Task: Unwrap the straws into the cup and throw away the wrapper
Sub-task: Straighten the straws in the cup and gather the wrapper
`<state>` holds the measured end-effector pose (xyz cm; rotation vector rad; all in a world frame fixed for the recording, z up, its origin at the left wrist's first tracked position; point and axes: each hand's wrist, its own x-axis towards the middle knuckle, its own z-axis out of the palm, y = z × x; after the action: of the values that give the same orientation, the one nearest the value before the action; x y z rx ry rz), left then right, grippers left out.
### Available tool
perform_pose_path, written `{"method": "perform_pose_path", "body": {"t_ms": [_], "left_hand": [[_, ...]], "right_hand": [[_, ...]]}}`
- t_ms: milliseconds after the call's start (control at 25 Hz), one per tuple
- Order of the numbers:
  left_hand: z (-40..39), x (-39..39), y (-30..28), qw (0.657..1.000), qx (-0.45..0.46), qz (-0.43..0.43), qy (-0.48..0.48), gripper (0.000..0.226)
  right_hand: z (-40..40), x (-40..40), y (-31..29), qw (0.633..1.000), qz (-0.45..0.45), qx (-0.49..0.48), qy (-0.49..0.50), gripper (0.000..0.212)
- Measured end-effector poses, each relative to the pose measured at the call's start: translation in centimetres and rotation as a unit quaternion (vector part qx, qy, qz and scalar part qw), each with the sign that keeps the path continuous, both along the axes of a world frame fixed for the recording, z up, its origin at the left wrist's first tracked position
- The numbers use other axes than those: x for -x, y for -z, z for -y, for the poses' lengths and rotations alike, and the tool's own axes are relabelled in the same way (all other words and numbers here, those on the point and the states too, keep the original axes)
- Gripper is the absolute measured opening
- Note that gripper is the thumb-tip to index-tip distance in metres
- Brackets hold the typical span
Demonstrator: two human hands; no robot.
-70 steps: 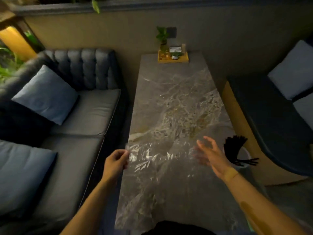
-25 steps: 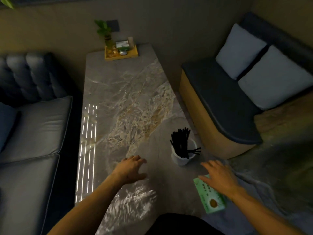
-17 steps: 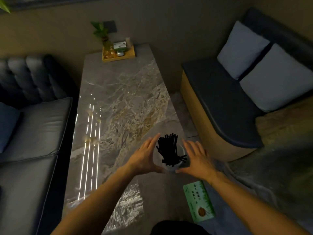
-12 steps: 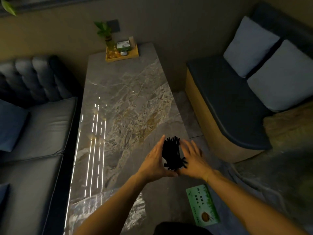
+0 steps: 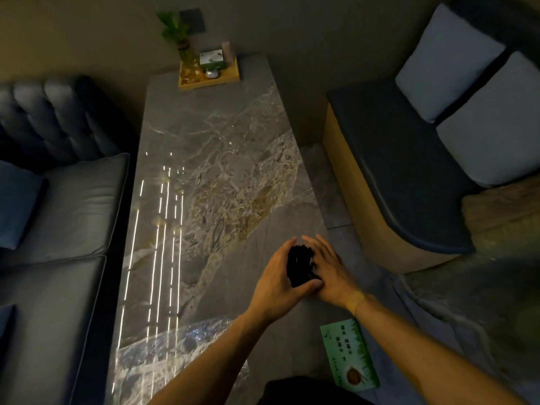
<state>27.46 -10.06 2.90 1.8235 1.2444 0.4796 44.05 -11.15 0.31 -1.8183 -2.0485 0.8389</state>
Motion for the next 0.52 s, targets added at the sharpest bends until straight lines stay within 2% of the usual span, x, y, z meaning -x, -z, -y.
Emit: {"method": "perform_pose_path", "body": {"t_ms": [160,360,520], "left_hand": [[0.6,-1.0,-0.7,0.998,-0.046,0.02,-0.038,0.071],[1.5,-2.0,-1.3,0.996,-0.031,0.042,-0.069,0.061],[1.2,-2.9,-2.4,0.993,-0.064,0.078,-0.066,0.055]], "right_hand": [[0.1,0.9,-0.2,0.997,-0.051,-0.04,0.048,0.072],[0.2,1.6,0.1,0.995,-0.03,-0.07,0.068,0.062],[0.3,1.9,0.2,0.992,-0.024,-0.087,0.088,0.047]]}}
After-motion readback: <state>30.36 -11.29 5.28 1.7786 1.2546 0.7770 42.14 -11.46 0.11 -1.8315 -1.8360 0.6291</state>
